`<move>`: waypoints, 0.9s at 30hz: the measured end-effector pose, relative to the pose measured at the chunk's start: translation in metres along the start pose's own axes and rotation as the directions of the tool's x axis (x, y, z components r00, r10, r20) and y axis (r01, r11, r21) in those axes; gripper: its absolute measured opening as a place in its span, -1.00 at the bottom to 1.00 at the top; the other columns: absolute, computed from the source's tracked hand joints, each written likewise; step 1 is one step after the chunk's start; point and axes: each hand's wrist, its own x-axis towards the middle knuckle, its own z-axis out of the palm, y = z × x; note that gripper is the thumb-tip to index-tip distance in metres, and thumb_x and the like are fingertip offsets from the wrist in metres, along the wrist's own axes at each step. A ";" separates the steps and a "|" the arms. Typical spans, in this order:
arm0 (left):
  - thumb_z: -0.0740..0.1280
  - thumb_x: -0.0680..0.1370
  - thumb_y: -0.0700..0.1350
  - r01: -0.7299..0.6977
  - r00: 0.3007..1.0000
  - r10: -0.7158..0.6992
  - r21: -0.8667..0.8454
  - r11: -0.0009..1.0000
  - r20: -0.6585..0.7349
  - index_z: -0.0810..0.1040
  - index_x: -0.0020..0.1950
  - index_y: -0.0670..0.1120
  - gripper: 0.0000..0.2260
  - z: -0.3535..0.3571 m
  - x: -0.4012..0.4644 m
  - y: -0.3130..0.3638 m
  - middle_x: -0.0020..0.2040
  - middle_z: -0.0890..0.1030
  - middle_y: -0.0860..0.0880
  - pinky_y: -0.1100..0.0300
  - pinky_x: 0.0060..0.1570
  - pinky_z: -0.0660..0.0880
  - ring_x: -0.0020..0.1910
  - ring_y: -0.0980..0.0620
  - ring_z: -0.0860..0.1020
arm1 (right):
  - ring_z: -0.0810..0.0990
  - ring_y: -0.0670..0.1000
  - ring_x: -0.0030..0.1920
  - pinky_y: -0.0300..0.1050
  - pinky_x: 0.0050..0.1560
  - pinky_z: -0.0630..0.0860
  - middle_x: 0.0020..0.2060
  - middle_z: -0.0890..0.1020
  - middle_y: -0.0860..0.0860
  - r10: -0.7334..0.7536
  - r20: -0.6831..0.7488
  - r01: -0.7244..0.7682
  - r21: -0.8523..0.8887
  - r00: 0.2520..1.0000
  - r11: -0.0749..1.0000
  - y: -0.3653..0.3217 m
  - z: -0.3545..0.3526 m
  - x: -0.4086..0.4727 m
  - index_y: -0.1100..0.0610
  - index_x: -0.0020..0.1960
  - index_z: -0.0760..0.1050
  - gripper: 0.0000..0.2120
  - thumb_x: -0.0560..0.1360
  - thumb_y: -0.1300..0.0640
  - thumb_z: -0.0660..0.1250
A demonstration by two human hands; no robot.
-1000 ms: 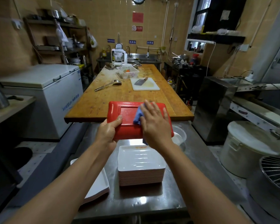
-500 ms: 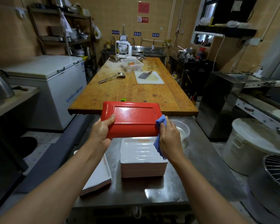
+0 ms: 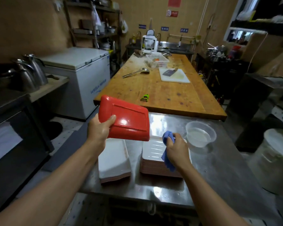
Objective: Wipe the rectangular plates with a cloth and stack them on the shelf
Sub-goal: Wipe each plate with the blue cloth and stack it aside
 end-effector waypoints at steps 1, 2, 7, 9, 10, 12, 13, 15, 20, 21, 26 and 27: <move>0.41 0.48 -0.22 -0.103 0.995 0.102 0.129 0.986 0.020 0.53 0.04 -0.04 -0.81 -0.008 0.001 -0.004 -0.08 0.62 -0.05 -0.01 0.06 0.54 -0.03 -0.13 0.61 | 0.51 -0.01 -0.23 -0.21 -0.30 0.35 -0.20 0.56 0.08 -0.009 -0.002 0.009 0.019 1.000 1.000 -0.004 0.003 0.001 0.16 0.01 0.41 -0.85 0.60 0.14 0.10; 0.42 0.47 -0.21 -0.201 0.980 0.193 0.252 0.947 0.054 0.53 0.04 -0.04 -0.81 -0.016 0.001 -0.009 -0.11 0.62 -0.02 0.07 0.00 0.55 -0.06 -0.10 0.61 | 0.52 0.02 -0.18 -0.16 -0.26 0.34 -0.17 0.55 0.09 -0.015 0.003 0.014 0.037 1.000 0.999 -0.008 0.006 0.001 0.16 0.03 0.41 -0.86 0.60 0.14 0.10; 0.46 0.45 -0.14 -0.471 0.874 0.402 0.686 0.555 0.275 0.54 -0.04 -0.10 -0.84 -0.042 -0.005 -0.041 -0.23 0.57 0.03 0.28 -0.35 0.38 -0.28 0.04 0.51 | 0.54 0.10 -0.08 -0.12 -0.15 0.35 -0.10 0.57 0.12 -0.022 0.067 0.018 0.060 0.998 0.998 -0.016 0.031 0.005 0.16 0.01 0.41 -0.88 0.59 0.17 0.11; 0.51 0.40 -0.18 -0.581 0.800 0.430 0.719 0.381 0.419 0.52 -0.11 -0.14 -0.81 -0.052 -0.002 -0.060 -0.26 0.59 -0.05 0.23 -0.35 0.41 -0.33 -0.07 0.55 | 0.53 0.10 -0.06 -0.10 -0.13 0.37 -0.08 0.57 0.12 -0.033 0.079 0.029 0.057 0.996 0.998 -0.018 0.040 0.006 0.17 0.02 0.43 -0.87 0.58 0.17 0.12; 0.53 0.35 -0.23 -0.635 0.756 0.427 0.712 0.298 0.496 0.52 -0.13 -0.15 -0.78 -0.057 -0.001 -0.070 -0.27 0.59 -0.09 0.20 -0.37 0.44 -0.35 -0.12 0.57 | 0.53 0.10 -0.05 -0.10 -0.13 0.35 -0.07 0.57 0.11 -0.038 0.088 0.033 0.052 0.995 0.998 -0.018 0.044 0.007 0.19 0.04 0.43 -0.85 0.58 0.16 0.13; 0.52 0.32 -0.28 -0.696 0.702 0.370 0.698 0.171 0.609 0.50 -0.11 -0.14 -0.75 -0.065 -0.001 -0.090 -0.26 0.59 -0.12 0.11 -0.43 0.52 -0.34 -0.17 0.58 | 0.50 0.07 -0.05 -0.14 -0.13 0.31 -0.06 0.55 0.09 -0.039 0.108 0.036 0.036 0.993 0.999 -0.018 0.051 0.007 0.21 0.08 0.44 -0.82 0.58 0.16 0.13; 0.51 0.32 -0.29 -0.704 0.691 0.342 0.701 0.118 0.637 0.49 -0.12 -0.12 -0.74 -0.067 -0.002 -0.098 -0.27 0.58 -0.11 0.08 -0.49 0.52 -0.35 -0.17 0.57 | 0.49 0.05 -0.05 -0.15 -0.13 0.30 -0.06 0.54 0.08 -0.039 0.117 0.036 0.026 0.992 0.999 -0.017 0.055 0.007 0.21 0.10 0.44 -0.82 0.59 0.16 0.14; 0.49 0.31 -0.29 -0.720 0.657 0.321 0.694 -0.002 0.682 0.47 -0.16 -0.10 -0.76 -0.070 -0.004 -0.116 -0.31 0.54 -0.08 0.13 -0.61 0.44 -0.38 -0.11 0.53 | 0.47 0.04 -0.05 -0.15 -0.12 0.30 -0.06 0.53 0.08 -0.036 0.125 0.036 0.005 0.992 0.999 -0.014 0.061 0.007 0.21 0.13 0.44 -0.80 0.59 0.14 0.14; 0.17 0.36 -0.21 -0.768 0.544 0.341 0.618 -0.165 0.767 0.29 -0.19 -0.05 -0.90 -0.075 -0.012 -0.145 -0.40 0.45 -0.05 0.23 -0.65 0.23 -0.45 -0.05 0.45 | 0.45 -0.01 -0.06 -0.19 -0.11 0.28 -0.06 0.51 0.03 -0.022 0.119 0.023 -0.007 0.993 1.000 -0.006 0.068 0.008 0.20 0.14 0.45 -0.78 0.59 0.13 0.14; 0.14 0.36 -0.22 -0.778 0.528 0.346 0.605 -0.170 0.776 0.28 -0.19 -0.05 -0.90 -0.076 -0.013 -0.150 -0.40 0.44 -0.05 0.24 -0.65 0.22 -0.46 -0.05 0.44 | 0.45 -0.02 -0.07 -0.21 -0.11 0.27 -0.07 0.50 0.02 -0.018 0.119 0.019 -0.004 0.993 1.000 -0.004 0.069 0.008 0.20 0.14 0.45 -0.79 0.59 0.13 0.13; 0.41 0.25 -0.35 -0.803 0.519 0.288 0.574 -0.160 0.805 0.26 -0.19 -0.08 -0.63 -0.081 -0.016 -0.170 -0.38 0.42 -0.07 0.22 -0.65 0.21 -0.43 -0.04 0.41 | 0.49 0.01 -0.06 -0.19 -0.09 0.30 -0.05 0.54 0.05 0.003 0.112 -0.004 0.016 0.994 1.000 0.003 0.070 0.010 0.19 0.14 0.46 -0.78 0.59 0.12 0.14; 0.47 0.19 -0.35 -0.792 0.544 0.260 0.591 -0.154 0.798 0.28 -0.20 -0.09 -0.58 -0.082 -0.016 -0.173 -0.38 0.42 -0.07 0.22 -0.65 0.21 -0.44 -0.05 0.41 | 0.49 0.02 -0.06 -0.19 -0.09 0.31 -0.05 0.55 0.05 0.007 0.109 -0.009 0.016 0.994 1.000 0.004 0.070 0.011 0.19 0.14 0.46 -0.78 0.59 0.12 0.14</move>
